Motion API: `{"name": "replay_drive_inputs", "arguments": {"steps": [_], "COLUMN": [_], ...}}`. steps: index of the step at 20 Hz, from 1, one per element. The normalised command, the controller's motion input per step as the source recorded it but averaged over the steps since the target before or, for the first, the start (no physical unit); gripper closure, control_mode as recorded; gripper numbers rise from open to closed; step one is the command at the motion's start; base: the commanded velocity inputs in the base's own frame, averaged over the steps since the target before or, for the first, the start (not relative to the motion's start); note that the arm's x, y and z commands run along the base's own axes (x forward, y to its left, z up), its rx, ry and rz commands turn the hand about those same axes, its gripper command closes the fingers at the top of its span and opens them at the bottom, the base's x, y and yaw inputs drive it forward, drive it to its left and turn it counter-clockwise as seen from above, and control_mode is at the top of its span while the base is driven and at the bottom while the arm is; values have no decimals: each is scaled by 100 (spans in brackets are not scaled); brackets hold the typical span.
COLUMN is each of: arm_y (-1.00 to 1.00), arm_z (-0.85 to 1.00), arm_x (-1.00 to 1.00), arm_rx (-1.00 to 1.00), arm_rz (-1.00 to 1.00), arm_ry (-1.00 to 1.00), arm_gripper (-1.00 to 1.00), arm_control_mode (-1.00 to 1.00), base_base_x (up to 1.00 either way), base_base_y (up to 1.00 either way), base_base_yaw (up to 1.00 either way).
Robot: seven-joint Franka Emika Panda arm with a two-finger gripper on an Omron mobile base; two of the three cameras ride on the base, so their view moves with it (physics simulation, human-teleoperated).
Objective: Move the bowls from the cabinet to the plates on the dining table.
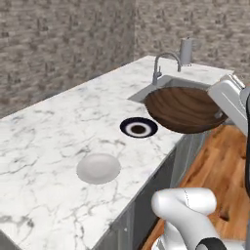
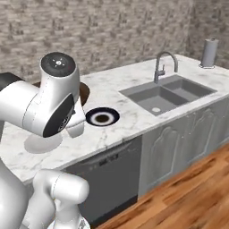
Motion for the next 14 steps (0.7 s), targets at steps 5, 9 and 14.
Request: {"name": "replay_drive_inputs", "arguments": {"steps": [5,9,14], "arm_y": [0,0,0], "arm_z": [0,0,0], "arm_x": [0,0,0], "arm_rx": [0,0,0], "arm_rz": [0,0,0], "arm_ry": [0,0,0], "arm_gripper": [100,100,100], "arm_control_mode": [100,100,100], "base_base_x": [-1,7,15], "base_base_y": [0,0,0], "base_base_yaw": [59,61,57]}}
